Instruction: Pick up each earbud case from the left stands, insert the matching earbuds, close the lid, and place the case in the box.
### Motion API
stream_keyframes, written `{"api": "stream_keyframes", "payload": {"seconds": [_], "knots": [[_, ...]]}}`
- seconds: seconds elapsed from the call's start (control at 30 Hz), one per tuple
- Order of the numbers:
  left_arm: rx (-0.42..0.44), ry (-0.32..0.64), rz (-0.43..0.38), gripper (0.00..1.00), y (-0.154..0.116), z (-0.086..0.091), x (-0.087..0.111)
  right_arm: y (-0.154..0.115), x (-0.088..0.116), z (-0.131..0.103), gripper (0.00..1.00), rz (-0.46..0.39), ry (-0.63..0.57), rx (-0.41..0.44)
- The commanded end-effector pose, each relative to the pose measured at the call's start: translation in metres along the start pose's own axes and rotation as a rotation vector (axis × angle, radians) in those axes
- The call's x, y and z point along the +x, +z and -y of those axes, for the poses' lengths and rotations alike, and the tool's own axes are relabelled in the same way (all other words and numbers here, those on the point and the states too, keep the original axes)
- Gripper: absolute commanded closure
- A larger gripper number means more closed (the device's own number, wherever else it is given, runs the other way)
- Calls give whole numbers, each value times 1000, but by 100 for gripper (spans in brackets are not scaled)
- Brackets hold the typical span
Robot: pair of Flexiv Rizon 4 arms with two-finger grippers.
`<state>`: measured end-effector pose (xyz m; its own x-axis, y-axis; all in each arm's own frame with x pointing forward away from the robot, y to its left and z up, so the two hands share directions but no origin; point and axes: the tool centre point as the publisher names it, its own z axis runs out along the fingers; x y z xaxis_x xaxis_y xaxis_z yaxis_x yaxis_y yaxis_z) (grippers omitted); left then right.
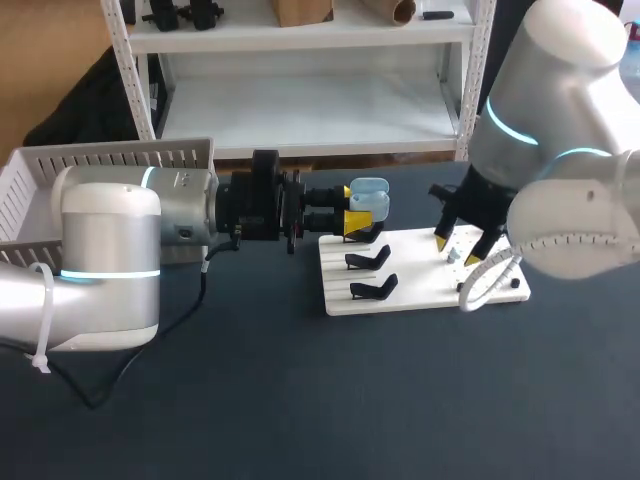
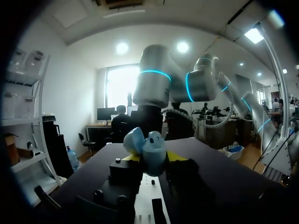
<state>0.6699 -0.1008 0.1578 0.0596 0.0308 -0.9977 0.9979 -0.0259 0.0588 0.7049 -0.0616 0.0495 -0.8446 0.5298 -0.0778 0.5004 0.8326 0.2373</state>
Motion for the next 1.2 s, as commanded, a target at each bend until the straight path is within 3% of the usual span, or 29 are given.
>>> {"api": "stream_keyframes", "payload": {"seconds": [0.03,0.23,0.63,1.2], "knots": [[-1,2,3,100,0,0,1,6,1,2,58,13,-7,-16],[-1,2,3,100,0,0,1,11,-4,0,63,23,-18,-26],[-1,2,3,100,0,0,1,14,-7,-1,59,47,-65,-32],[-1,2,3,100,0,0,1,17,-9,-1,64,46,-75,-48]]}}
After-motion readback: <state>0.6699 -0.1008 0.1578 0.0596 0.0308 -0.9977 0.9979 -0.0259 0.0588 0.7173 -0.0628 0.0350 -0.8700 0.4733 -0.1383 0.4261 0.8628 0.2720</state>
